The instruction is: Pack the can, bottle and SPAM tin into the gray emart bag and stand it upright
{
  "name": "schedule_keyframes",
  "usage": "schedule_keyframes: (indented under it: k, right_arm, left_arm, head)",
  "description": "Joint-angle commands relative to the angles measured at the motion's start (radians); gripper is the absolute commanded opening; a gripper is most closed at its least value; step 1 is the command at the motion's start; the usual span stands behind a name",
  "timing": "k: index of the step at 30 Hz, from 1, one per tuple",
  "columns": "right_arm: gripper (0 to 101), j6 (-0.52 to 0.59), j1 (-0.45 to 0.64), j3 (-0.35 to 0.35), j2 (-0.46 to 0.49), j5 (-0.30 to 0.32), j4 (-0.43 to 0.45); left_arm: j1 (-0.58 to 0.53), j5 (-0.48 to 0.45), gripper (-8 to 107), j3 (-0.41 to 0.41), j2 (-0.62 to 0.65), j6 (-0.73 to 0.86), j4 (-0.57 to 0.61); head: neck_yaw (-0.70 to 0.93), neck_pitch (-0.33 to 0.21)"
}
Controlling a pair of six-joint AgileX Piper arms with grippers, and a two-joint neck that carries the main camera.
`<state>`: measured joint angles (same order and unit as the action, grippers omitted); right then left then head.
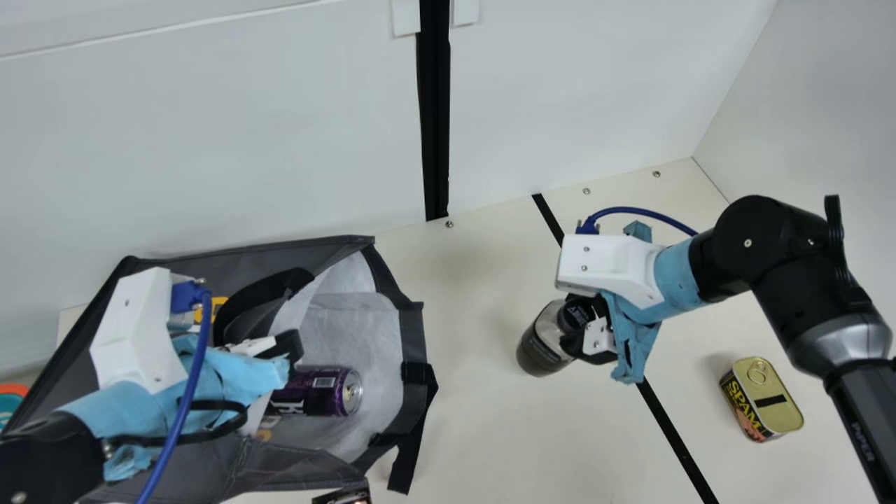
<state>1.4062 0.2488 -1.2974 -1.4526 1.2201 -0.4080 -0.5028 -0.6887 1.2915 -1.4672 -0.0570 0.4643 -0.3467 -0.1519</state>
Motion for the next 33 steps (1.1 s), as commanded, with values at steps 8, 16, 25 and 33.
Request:
schedule_keyframes:
  k: [8,16,25,33]
  right_arm:
    - [0,0.017,-0.055,0.011,0.032,0.0,-0.103]
    - [0,-0.015,-0.102,0.001,0.059,0.0,-0.171]
    - [0,-0.084,-0.172,-0.041,0.093,0.0,-0.238]
    - [0,-0.159,-0.242,-0.095,0.119,0.0,-0.277]
  left_arm:
    - [0.0,0.0,-8,0.0,0.0,0.0,0.0]
    - [0.0,0.0,-8,0.0,0.0,0.0,0.0]
    - [0.0,0.0,-8,0.0,0.0,0.0,0.0]
    - [0.0,0.0,-8,0.0,0.0,0.0,0.0]
  head:
    - [-0.002,-0.023]
    - [-0.002,-0.023]
    - [-0.002,-0.023]
    - [-0.002,-0.023]
